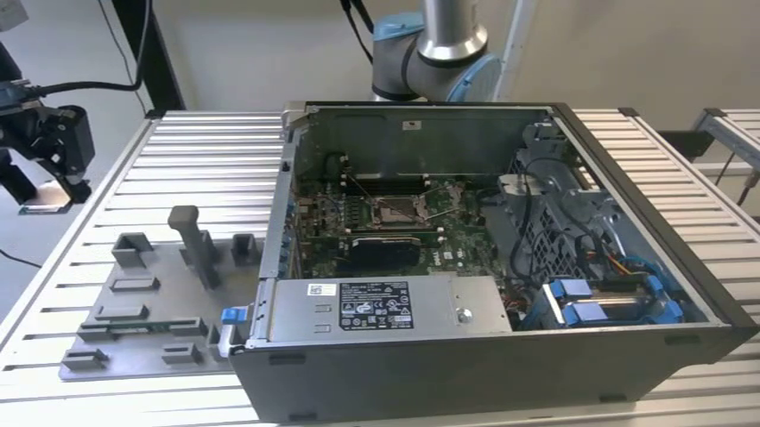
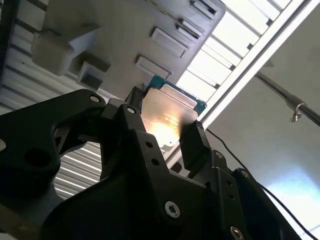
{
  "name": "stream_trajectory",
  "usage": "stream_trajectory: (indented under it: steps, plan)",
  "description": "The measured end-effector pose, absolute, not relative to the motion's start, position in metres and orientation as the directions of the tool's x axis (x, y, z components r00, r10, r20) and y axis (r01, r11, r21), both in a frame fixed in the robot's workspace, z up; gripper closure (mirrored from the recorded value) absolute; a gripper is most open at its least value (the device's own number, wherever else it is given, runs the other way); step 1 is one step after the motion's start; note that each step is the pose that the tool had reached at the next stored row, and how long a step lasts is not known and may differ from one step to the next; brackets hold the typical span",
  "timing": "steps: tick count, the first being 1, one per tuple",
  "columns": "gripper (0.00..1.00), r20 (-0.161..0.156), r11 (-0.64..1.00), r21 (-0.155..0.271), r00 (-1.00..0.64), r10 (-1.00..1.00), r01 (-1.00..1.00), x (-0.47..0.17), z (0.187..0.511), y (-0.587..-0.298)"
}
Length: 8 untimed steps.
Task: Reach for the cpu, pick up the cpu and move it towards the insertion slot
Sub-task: 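Pick up the cpu and move it towards the insertion slot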
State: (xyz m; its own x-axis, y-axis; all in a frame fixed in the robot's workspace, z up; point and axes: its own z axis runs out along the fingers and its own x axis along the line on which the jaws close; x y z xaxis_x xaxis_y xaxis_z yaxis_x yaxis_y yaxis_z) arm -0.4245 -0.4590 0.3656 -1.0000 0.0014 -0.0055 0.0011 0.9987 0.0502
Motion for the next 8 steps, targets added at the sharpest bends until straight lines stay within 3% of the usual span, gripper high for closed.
stream_trajectory:
  steps: [8]
  plan:
    - [1.00, -0.005, 0.999, 0.050, -1.000, 0.001, 0.001, -0.4244, 0.3672, -0.4590]
